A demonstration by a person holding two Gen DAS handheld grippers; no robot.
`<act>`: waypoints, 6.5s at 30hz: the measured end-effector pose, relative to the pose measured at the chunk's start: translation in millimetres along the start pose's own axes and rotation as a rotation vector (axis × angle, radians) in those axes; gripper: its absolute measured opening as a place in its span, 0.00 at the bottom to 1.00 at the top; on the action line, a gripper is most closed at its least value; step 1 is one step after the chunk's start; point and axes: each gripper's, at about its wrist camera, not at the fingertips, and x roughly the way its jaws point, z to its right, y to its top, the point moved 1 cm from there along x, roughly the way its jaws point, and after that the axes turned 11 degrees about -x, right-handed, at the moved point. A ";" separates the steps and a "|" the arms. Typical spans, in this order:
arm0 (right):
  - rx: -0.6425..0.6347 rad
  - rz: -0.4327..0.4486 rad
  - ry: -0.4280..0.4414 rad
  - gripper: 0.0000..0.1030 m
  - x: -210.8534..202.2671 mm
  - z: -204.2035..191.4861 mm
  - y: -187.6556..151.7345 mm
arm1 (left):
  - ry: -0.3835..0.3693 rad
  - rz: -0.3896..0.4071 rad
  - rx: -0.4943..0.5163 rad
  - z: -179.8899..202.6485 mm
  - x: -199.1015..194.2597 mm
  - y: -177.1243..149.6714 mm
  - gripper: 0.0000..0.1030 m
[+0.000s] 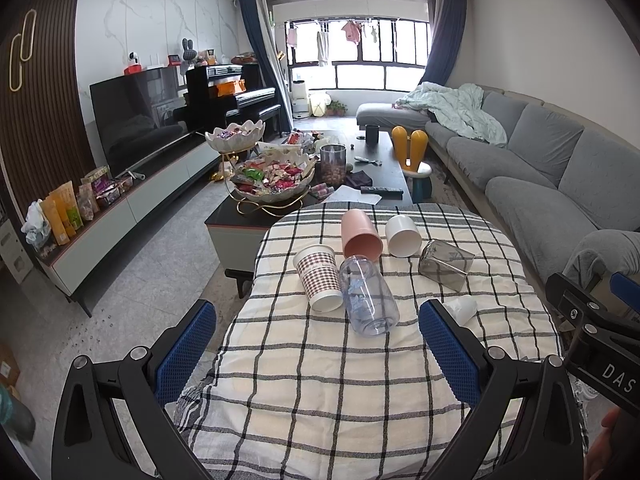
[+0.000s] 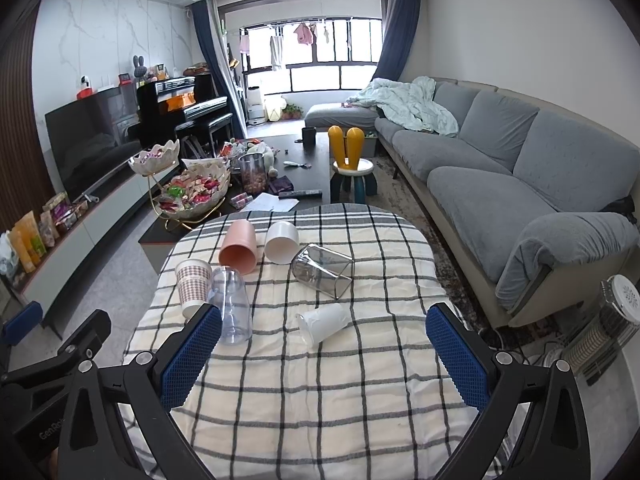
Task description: Flip cup upside down
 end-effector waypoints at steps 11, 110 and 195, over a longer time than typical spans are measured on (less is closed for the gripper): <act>0.000 -0.001 0.000 0.99 0.4 -0.4 -0.1 | 0.000 -0.001 0.000 -0.8 3.8 -5.7 1.00; 0.171 -0.501 0.321 0.70 152.1 -133.5 -96.5 | 0.096 -0.202 -0.112 -131.5 71.4 -43.2 1.00; 0.190 0.010 -0.039 0.91 25.7 26.3 -53.3 | -0.071 -0.265 0.111 -0.6 103.4 -92.8 0.71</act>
